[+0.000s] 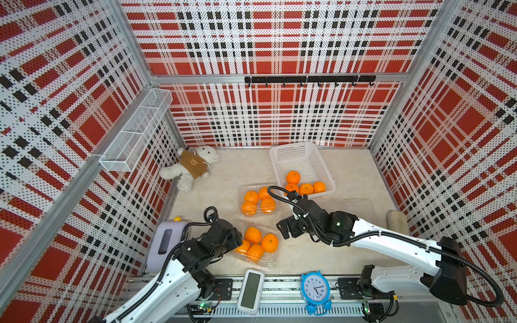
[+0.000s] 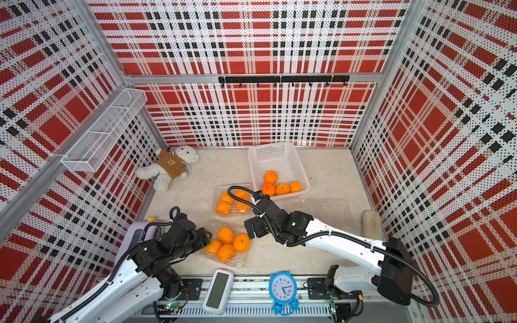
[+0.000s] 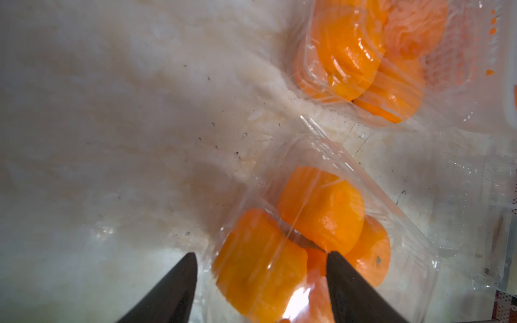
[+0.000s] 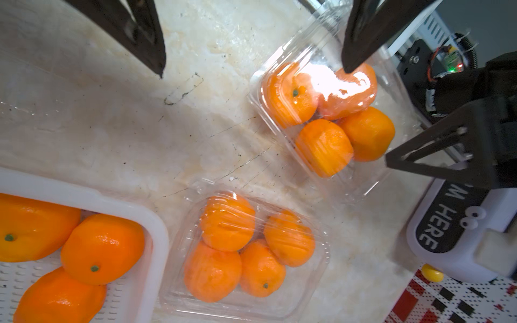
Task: Take oranges out of containers
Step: Adjust the packing box at the center of the board.
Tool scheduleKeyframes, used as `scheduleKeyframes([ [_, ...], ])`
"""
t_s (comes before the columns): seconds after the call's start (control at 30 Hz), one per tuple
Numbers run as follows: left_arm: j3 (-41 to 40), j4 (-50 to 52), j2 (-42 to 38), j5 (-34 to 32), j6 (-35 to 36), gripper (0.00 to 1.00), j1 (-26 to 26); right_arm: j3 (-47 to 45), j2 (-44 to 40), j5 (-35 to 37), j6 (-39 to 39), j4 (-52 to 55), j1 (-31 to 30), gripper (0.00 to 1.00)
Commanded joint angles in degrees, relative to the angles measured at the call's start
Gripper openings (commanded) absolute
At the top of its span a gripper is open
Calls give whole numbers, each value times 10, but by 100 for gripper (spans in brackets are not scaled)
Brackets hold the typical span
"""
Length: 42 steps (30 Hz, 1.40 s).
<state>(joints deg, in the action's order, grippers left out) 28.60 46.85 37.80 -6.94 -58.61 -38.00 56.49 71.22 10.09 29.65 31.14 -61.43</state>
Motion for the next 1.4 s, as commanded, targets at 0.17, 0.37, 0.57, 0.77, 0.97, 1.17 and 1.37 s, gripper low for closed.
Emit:
scheduleKeyframes([
  [0.17, 14, -223, 117, 41, 18, 59, -8, -34, -91, 55, 49, 19, -24, 99],
  [0.37, 118, -323, 291, 63, 67, 59, -22, -34, -134, 73, 54, 51, -24, 100],
  [0.57, 289, -291, 419, 50, 159, 63, -55, -4, -116, 74, 45, 130, -24, 100],
  [0.77, 328, -163, 345, -40, 201, 75, -48, -6, -113, 52, 51, 153, -24, 100],
  [0.97, 219, -20, 141, -55, 121, 77, -22, -4, -88, 34, 46, 120, -23, 100],
  [1.17, 158, 137, -14, -45, -8, 73, -64, 29, -20, 20, 31, 94, -18, 100],
  [1.37, 82, 151, -80, -28, -71, 69, -84, 46, 45, -21, 20, 46, -1, 100],
])
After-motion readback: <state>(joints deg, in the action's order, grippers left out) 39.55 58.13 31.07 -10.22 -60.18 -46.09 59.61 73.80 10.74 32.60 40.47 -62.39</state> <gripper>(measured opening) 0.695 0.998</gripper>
